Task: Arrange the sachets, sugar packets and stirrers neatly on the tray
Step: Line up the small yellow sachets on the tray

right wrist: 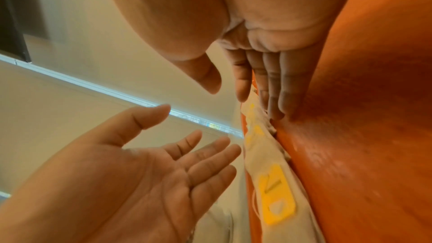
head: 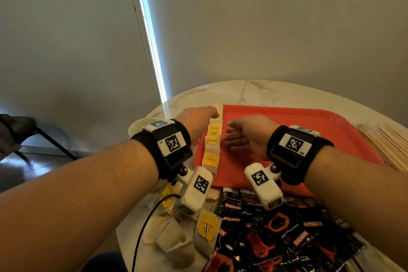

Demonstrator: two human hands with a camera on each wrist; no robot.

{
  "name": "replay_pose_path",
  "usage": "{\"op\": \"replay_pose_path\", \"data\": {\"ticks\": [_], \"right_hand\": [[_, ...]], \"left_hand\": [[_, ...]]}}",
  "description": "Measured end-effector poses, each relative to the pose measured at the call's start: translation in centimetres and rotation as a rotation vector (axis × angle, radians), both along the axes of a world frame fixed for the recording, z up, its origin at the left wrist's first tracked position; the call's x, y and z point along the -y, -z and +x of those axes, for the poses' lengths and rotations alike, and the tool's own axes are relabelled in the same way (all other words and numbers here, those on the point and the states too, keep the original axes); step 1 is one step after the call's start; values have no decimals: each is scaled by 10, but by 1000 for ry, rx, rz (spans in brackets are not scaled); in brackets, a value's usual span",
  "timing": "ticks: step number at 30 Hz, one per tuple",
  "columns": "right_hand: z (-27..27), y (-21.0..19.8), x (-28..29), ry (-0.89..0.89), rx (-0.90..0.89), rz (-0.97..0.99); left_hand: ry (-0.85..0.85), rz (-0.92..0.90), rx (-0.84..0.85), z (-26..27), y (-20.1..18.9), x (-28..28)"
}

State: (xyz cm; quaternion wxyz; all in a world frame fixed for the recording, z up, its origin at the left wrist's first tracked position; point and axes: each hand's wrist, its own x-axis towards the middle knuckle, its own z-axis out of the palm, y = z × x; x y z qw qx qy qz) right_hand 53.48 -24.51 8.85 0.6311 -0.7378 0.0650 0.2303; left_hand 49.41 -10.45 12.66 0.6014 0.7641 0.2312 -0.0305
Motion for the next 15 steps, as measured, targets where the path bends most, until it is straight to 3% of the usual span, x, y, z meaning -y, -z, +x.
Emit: {"op": "replay_pose_path", "data": {"ticks": [15], "right_hand": [[52, 2, -8, 74, -14, 55]], "left_hand": [[-22, -52, -3, 33, 7, -3]]}}
